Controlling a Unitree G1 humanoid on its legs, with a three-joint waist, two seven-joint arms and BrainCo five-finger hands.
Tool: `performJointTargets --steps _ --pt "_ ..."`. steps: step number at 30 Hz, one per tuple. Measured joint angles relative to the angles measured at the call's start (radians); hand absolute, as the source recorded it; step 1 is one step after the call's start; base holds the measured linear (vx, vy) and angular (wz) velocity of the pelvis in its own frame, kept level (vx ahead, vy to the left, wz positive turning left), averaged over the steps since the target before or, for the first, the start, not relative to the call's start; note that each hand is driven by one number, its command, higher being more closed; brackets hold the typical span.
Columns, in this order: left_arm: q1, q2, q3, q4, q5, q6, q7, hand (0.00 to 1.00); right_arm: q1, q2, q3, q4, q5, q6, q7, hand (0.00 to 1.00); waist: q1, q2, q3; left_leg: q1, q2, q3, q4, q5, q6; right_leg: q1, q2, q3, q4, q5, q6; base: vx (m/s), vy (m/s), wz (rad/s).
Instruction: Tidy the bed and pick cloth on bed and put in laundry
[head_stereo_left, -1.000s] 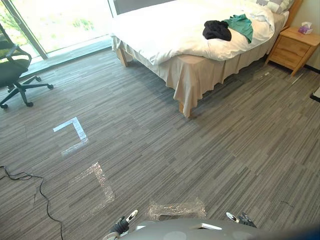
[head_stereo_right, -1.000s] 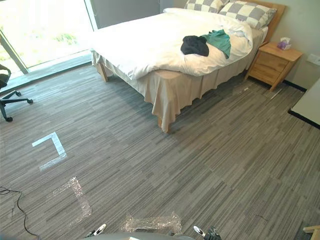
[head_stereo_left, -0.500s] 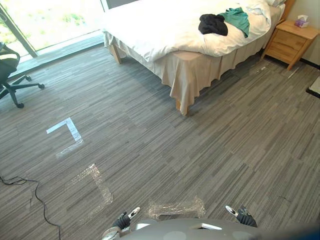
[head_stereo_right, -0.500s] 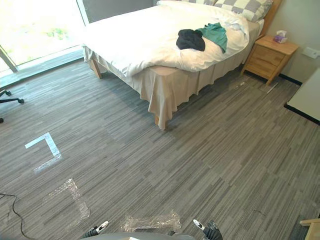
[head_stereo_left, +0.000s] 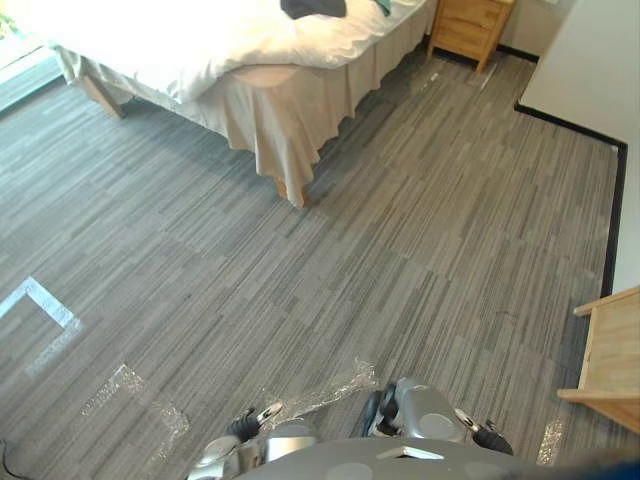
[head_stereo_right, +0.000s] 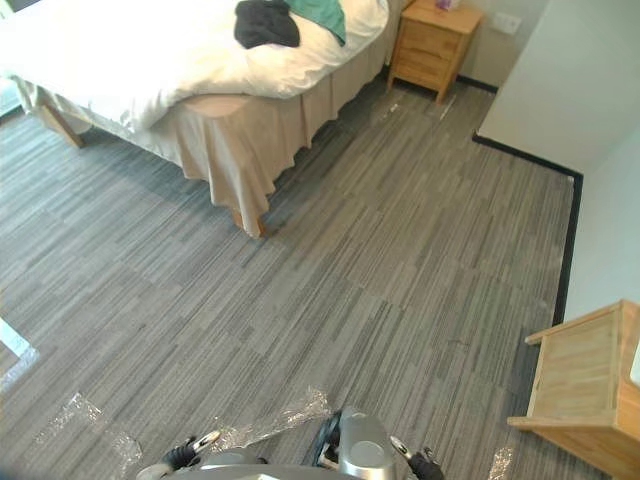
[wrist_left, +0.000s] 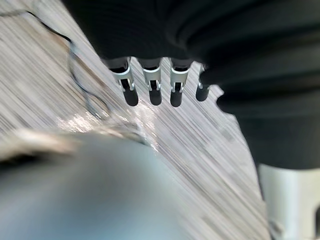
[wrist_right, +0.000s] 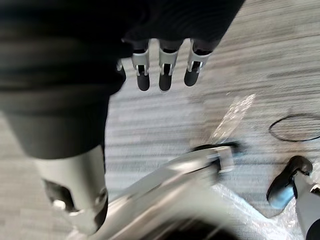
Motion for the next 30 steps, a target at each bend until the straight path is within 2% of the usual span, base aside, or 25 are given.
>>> performJointTargets --steps 1,2,3,4,5,6,7,9,10,11,12,14,15,16,18,20,22,23,24,25,26,27,28,29,30 --pt "0.003 0.003 0.013 0.003 -0.005 0.000 -0.002 0.00 0.007 0.007 -0.001 -0.001 -0.011 -0.001 0.004 0.00 -0.003 -0.009 0.001 0.014 0.011 0.004 0.000 -0.007 -0.011 -0.021 -0.008 0.028 -0.038 0.036 0.007 0.30 -0.314 -0.11" --pt "0.005 0.013 0.044 0.008 -0.017 -0.002 -0.006 0.00 0.035 0.034 -0.001 0.000 -0.017 -0.006 0.014 0.00 -0.005 -0.038 -0.001 0.048 0.019 0.007 0.000 -0.022 -0.032 -0.033 -0.042 0.053 -0.110 0.095 0.022 0.36 -0.371 0.06" --pt "0.008 0.015 0.079 0.007 -0.015 -0.008 -0.008 0.00 0.069 0.061 0.000 0.003 -0.027 -0.009 0.020 0.00 -0.002 -0.062 -0.003 0.098 0.033 0.013 -0.003 -0.046 -0.034 -0.035 -0.079 0.034 -0.093 0.174 0.000 0.41 -0.387 0.12" --pt "0.016 0.000 0.098 0.007 -0.014 -0.007 -0.008 0.00 0.086 0.067 -0.004 0.000 -0.038 -0.012 0.026 0.00 -0.004 -0.059 -0.018 0.123 0.056 0.024 -0.005 -0.053 0.003 -0.046 -0.075 0.011 -0.020 0.166 -0.029 0.50 -0.368 0.06" --pt "0.032 -0.009 0.110 0.007 -0.014 -0.007 -0.008 0.00 0.093 0.066 -0.002 -0.003 -0.046 -0.021 0.027 0.00 -0.004 -0.050 -0.037 0.125 0.069 0.022 0.004 -0.042 0.044 -0.061 -0.062 0.004 0.020 0.121 -0.046 0.55 -0.380 -0.08" --pt "0.036 -0.020 0.136 -0.001 -0.014 -0.009 -0.009 0.00 0.091 0.052 -0.004 -0.005 -0.073 -0.030 0.026 0.00 -0.003 -0.043 -0.059 0.086 0.113 0.010 0.080 0.053 0.086 -0.071 -0.044 -0.015 0.061 0.056 -0.079 0.54 -0.395 -0.09" --pt "0.035 -0.030 0.140 -0.004 -0.015 -0.009 -0.005 0.00 0.089 0.048 -0.006 -0.013 -0.087 -0.032 0.025 0.00 -0.006 -0.036 -0.070 0.060 0.133 -0.009 0.120 0.086 0.094 -0.070 -0.031 -0.021 0.061 0.034 -0.086 0.53 -0.465 -0.13" --pt "0.020 -0.053 0.150 -0.008 -0.017 -0.035 0.012 0.00 0.058 0.019 -0.021 -0.038 -0.130 -0.053 0.016 0.00 -0.011 -0.002 -0.091 -0.063 0.189 -0.142 0.350 0.247 0.098 -0.028 0.026 -0.033 0.027 -0.028 -0.111 0.57 -0.463 -0.10" --pt "0.016 -0.061 0.149 -0.009 -0.017 -0.040 0.013 0.00 0.047 0.001 -0.016 -0.038 -0.144 -0.054 0.016 0.00 -0.011 0.000 -0.089 -0.111 0.189 -0.190 0.459 0.251 0.087 -0.003 0.047 -0.029 0.000 -0.031 -0.116 0.51 -0.329 -0.14" --pt "0.009 -0.075 0.149 -0.014 -0.023 -0.052 0.025 0.00 0.031 -0.036 0.010 -0.030 -0.188 -0.060 0.019 0.00 -0.009 0.017 -0.093 -0.213 0.156 -0.294 0.691 0.207 0.046 0.067 0.088 -0.023 -0.076 -0.029 -0.123 0.40 -0.204 -0.11" --pt "0.009 -0.078 0.149 -0.015 -0.029 -0.058 0.030 0.00 0.018 -0.047 0.019 -0.020 -0.206 -0.062 0.020 0.00 -0.006 0.018 -0.091 -0.260 0.122 -0.334 0.793 0.178 0.032 0.108 0.103 -0.018 -0.118 -0.025 -0.142 0.50 -0.168 -0.15" --pt "0.006 -0.083 0.149 -0.054 -0.060 -0.076 0.043 0.00 -0.032 -0.049 0.057 0.014 -0.244 -0.084 0.026 0.00 -0.002 -0.005 -0.078 -0.425 -0.023 -0.387 0.991 0.094 0.022 0.267 0.136 -0.008 -0.263 -0.005 -0.165 0.57 -0.166 -0.14" --pt "0.005 -0.083 0.149 -0.060 -0.066 -0.077 0.042 0.00 -0.041 -0.048 0.067 0.016 -0.255 -0.091 0.027 0.00 0.002 -0.008 -0.076 -0.461 -0.053 -0.382 0.992 0.077 0.024 0.298 0.140 -0.009 -0.288 0.005 -0.168 0.45 -0.120 -0.30" --pt "0.004 -0.087 0.148 -0.082 -0.066 -0.072 0.041 0.00 -0.049 -0.047 0.081 0.010 -0.274 -0.103 0.031 0.00 0.027 -0.009 -0.075 -0.520 -0.084 -0.355 0.960 0.040 0.033 0.350 0.147 -0.005 -0.323 0.007 -0.170 0.47 -0.116 -0.45" --pt "-0.009 -0.090 0.158 -0.098 -0.073 -0.066 0.023 0.00 -0.053 -0.045 0.087 -0.014 -0.289 -0.110 0.032 0.00 0.052 -0.018 -0.068 -0.592 -0.113 -0.275 0.813 -0.004 0.060 0.430 0.145 0.003 -0.365 0.007 -0.168 0.52 -0.103 -0.37" --pt "-0.016 -0.094 0.181 -0.126 -0.074 -0.067 0.012 0.00 -0.055 -0.016 0.083 -0.062 -0.289 -0.111 0.033 0.00 0.055 -0.050 -0.047 -0.611 -0.137 -0.110 0.541 0.012 0.110 0.541 0.107 -0.009 -0.397 -0.029 -0.104 0.61 -0.060 -0.10" --pt "-0.015 -0.099 0.195 -0.123 -0.074 -0.069 0.005 0.00 -0.041 -0.008 0.077 -0.072 -0.289 -0.113 0.032 0.00 0.053 -0.050 -0.055 -0.601 -0.145 0.012 0.336 0.108 0.150 0.591 0.095 -0.040 -0.403 -0.049 -0.068 0.55 0.000 0.04" --pt "-0.011 -0.116 0.205 -0.121 -0.073 -0.069 0.005 0.00 -0.023 -0.003 0.076 -0.080 -0.290 -0.113 0.035 0.00 0.061 -0.031 -0.068 -0.601 -0.146 0.097 0.169 0.240 0.210 0.642 0.108 -0.046 -0.410 -0.073 -0.026 0.46 0.052 0.00" --pt "-0.007 -0.123 0.212 -0.121 -0.073 -0.069 0.006 0.00 -0.020 0.000 0.072 -0.082 -0.290 -0.112 0.034 0.00 0.066 -0.019 -0.076 -0.601 -0.144 0.125 0.124 0.285 0.235 0.663 0.117 -0.047 -0.414 -0.083 -0.008 0.61 0.110 -0.03" --pt "0.002 -0.131 0.224 -0.115 -0.077 -0.067 0.006 0.00 -0.008 -0.002 0.055 -0.077 -0.290 -0.109 0.031 0.00 0.080 -0.009 -0.089 -0.596 -0.146 0.141 0.098 0.337 0.358 0.693 0.123 -0.047 -0.415 -0.094 0.010 0.78 0.167 0.43" --pt "-0.014 -0.108 0.228 -0.111 -0.072 -0.065 0.013 0.00 -0.005 0.028 0.034 -0.062 -0.291 -0.092 0.028 0.00 0.078 -0.068 -0.119 -0.574 -0.222 0.157 0.092 0.272 0.353 0.714 0.063 -0.073 -0.403 -0.075 0.042 0.79 0.182 0.55" --pt "-0.013 -0.107 0.218 -0.108 -0.070 -0.066 0.021 0.00 0.005 0.033 0.018 -0.059 -0.293 -0.088 0.026 0.00 0.083 -0.086 -0.138 -0.564 -0.257 0.148 0.077 0.248 0.352 0.701 0.038 -0.071 -0.364 -0.046 0.037 0.67 0.165 0.67" --pt "-0.014 -0.105 0.217 -0.105 -0.071 -0.065 0.025 0.00 0.002 0.032 0.001 -0.059 -0.301 -0.085 0.023 0.00 0.085 -0.091 -0.145 -0.550 -0.280 0.132 0.066 0.239 0.344 0.691 0.024 -0.071 -0.326 -0.023 0.029 0.53 0.175 0.46" --pt "-0.015 -0.095 0.213 -0.085 -0.071 -0.064 0.031 0.00 -0.013 0.037 -0.029 -0.042 -0.315 -0.077 0.020 0.00 0.085 -0.093 -0.148 -0.522 -0.305 0.106 0.058 0.227 0.343 0.671 -0.002 -0.073 -0.229 0.019 0.053 0.66 0.208 0.75" --pt "-0.016 -0.084 0.184 -0.061 -0.071 -0.046 0.047 0.00 -0.033 0.036 -0.054 -0.016 -0.331 -0.062 0.013 0.00 0.079 -0.090 -0.150 -0.478 -0.333 0.050 0.058 0.199 0.333 0.611 -0.042 -0.063 -0.020 0.096 0.054 0.78 0.219 1.08"
